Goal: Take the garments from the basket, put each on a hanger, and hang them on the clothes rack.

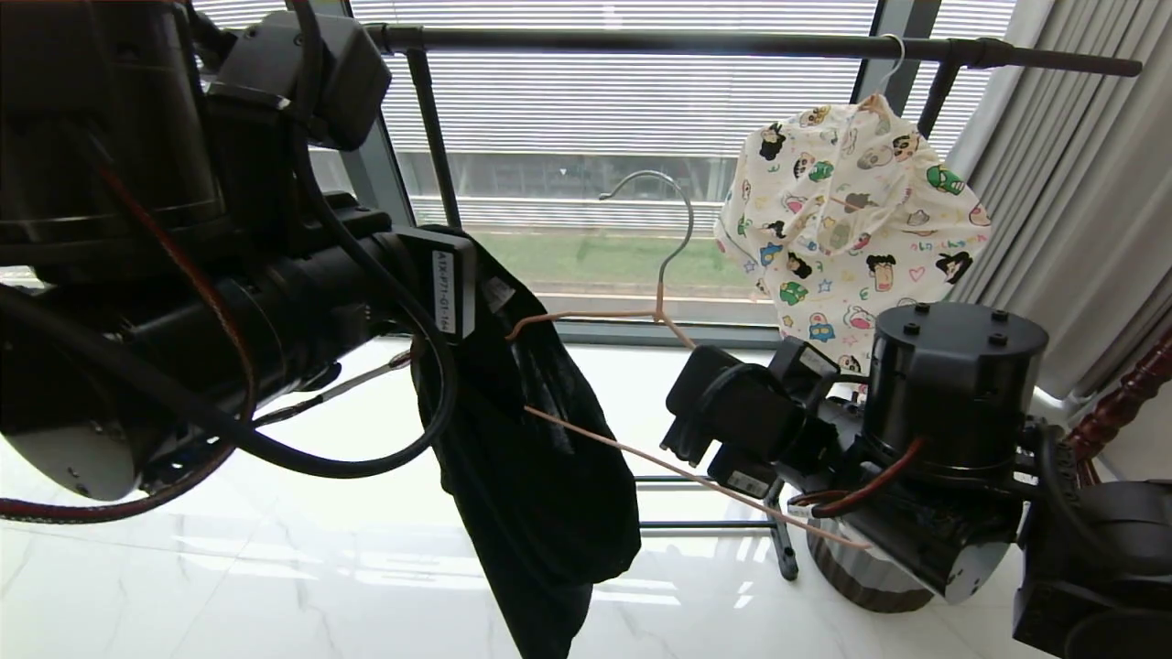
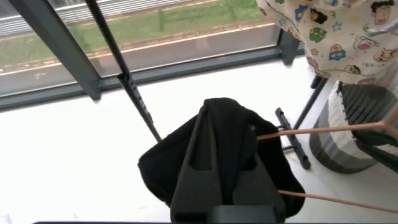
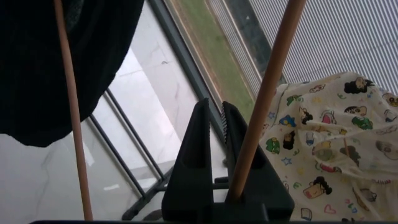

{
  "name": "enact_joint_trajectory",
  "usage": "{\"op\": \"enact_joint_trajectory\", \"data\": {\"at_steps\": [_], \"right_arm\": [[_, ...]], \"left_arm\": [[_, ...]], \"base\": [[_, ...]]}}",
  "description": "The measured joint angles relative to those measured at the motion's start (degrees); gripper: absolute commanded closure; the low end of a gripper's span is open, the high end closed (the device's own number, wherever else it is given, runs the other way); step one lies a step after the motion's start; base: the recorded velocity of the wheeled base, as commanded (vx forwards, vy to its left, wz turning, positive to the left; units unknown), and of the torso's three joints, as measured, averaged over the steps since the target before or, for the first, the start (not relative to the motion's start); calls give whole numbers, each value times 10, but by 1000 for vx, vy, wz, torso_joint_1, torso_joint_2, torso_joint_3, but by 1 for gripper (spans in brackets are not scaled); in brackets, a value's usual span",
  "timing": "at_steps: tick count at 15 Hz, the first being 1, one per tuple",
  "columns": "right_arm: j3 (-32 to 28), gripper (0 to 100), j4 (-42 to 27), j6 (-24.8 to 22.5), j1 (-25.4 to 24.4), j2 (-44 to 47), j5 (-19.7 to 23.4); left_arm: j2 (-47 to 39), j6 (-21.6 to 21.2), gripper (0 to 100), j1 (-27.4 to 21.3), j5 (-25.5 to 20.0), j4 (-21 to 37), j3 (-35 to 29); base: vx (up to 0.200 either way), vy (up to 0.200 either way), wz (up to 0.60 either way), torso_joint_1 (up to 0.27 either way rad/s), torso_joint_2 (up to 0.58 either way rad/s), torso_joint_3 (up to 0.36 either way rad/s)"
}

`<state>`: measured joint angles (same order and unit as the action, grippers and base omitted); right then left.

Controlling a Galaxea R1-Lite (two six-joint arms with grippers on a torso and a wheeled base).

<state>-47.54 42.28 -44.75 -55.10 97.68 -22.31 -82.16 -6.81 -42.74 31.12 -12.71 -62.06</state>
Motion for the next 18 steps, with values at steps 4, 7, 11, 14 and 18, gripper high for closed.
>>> {"op": "enact_joint_trajectory", "data": {"at_steps": [4,7,11,14,18], "right_arm": [[47,100,0,-9,2,-45,-2],[71,100,0,-18,4,-79,-2],[71,100,0,-19,1,-92,-1],[67,100,6,-18,-12,-89,-1],[33,100,76,-18,-33,-35,-2]], "left_arm": [[10,-46,100,60,-4,0,5],[12,-52,100,66,-5,0,18],[12,-50,100,33,-5,0,25],[7,-41,100,18,-5,-1,26],[-1,14,100,-23,-5,-1,23]], "base": [[0,0,0,0,0,0],[0,0,0,0,0,0],[0,0,0,0,0,0],[0,0,0,0,0,0],[0,0,0,0,0,0]]}}
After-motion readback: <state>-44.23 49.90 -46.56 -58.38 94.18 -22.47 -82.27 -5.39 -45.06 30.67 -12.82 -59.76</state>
